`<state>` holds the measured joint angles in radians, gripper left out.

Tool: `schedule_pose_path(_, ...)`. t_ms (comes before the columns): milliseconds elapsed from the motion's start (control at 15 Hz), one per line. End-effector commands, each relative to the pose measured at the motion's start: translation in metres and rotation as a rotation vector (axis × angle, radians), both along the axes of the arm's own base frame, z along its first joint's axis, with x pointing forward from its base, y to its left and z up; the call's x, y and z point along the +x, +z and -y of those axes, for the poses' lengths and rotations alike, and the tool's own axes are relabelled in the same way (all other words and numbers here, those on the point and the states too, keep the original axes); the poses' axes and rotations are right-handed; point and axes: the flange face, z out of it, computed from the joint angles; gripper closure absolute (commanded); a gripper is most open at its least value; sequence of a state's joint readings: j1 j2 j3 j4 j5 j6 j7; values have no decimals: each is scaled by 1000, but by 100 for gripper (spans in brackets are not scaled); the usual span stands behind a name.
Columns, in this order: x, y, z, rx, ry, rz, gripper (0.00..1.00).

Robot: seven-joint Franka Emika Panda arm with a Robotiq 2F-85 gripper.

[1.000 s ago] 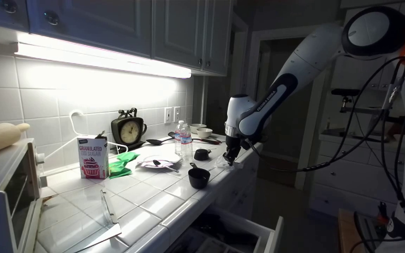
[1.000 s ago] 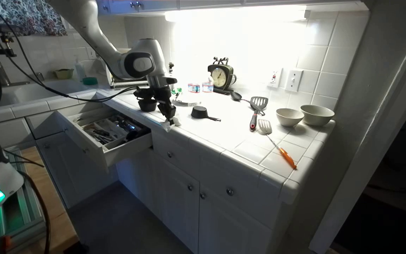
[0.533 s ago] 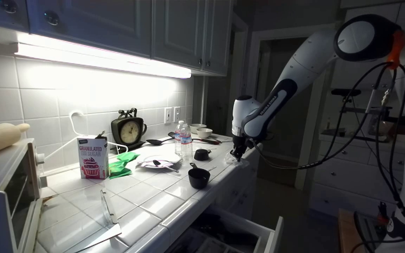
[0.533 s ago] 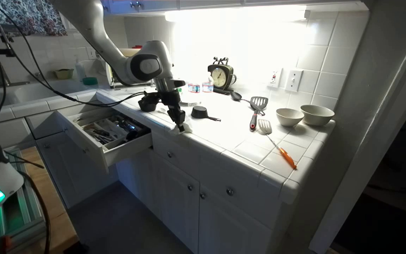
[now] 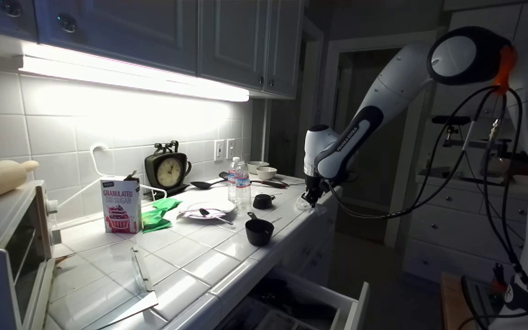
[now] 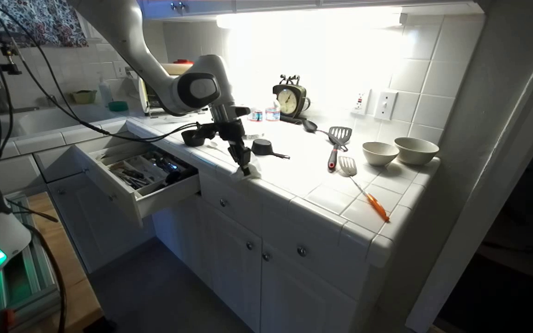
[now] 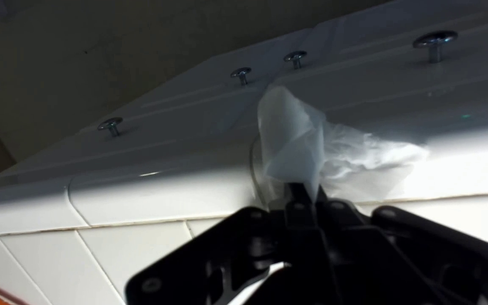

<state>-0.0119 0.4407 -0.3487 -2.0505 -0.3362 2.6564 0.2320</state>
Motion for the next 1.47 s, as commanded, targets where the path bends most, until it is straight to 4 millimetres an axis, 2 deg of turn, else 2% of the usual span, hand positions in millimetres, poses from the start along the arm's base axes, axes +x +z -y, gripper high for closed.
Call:
schedule_pose_path(0, 1, -10, -36, 62, 35, -49, 99)
schedule_pose_path(400, 12, -1, -118, 156, 131, -85, 99)
schedule_pose_path(667, 16, -3, -154, 232, 164, -79, 99)
schedule_pose_path(1133, 32, -9, -171, 333, 250, 11, 99)
schedule_pose_path(1400, 34, -18, -161, 308, 281, 38, 99)
